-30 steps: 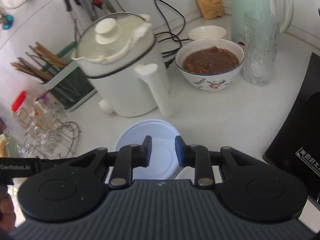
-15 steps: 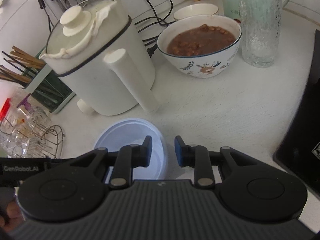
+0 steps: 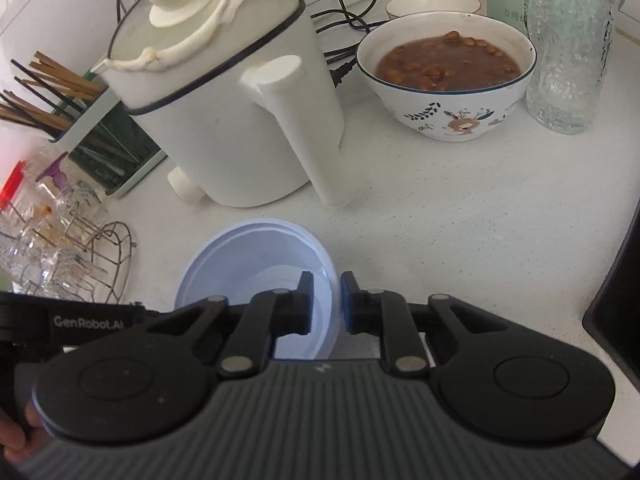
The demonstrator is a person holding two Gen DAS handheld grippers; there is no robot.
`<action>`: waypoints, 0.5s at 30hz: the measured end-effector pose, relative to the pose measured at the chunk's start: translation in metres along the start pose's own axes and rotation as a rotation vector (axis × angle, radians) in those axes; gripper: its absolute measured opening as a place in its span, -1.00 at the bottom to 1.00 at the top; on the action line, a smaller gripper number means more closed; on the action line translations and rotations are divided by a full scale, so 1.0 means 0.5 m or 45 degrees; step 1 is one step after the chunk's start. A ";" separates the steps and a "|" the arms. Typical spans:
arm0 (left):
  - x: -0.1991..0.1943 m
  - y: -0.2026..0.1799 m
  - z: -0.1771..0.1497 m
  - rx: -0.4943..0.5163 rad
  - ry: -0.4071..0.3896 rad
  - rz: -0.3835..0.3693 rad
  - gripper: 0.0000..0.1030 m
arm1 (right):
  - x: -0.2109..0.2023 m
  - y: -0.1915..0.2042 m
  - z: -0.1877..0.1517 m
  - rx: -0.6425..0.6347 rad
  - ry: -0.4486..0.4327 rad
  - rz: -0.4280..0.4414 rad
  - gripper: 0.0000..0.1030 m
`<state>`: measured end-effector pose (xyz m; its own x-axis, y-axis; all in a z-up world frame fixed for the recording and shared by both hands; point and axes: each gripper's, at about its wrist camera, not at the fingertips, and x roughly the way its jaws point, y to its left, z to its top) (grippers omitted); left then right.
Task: Organize plates and bowls
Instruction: 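Close both grippers on the rim of the second translucent bowl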
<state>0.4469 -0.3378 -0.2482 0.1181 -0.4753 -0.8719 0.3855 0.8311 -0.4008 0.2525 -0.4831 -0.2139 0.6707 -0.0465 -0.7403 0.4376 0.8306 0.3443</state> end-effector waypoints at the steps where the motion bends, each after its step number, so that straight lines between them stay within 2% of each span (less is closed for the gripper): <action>1: -0.003 0.002 0.001 0.000 -0.001 0.000 -0.74 | 0.000 0.001 0.001 -0.002 -0.001 -0.003 -0.76; 9: -0.030 0.009 0.004 0.015 -0.020 0.010 -0.75 | -0.008 0.016 0.001 -0.008 -0.015 -0.010 -0.81; 15: -0.074 0.016 -0.005 0.020 -0.038 -0.005 -0.75 | -0.039 0.032 -0.002 0.016 -0.040 0.026 -0.81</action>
<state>0.4433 -0.3130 -0.2196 0.1439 -0.4873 -0.8613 0.4000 0.8247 -0.3998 0.2456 -0.4684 -0.1947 0.6978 -0.0472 -0.7147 0.4311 0.8245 0.3664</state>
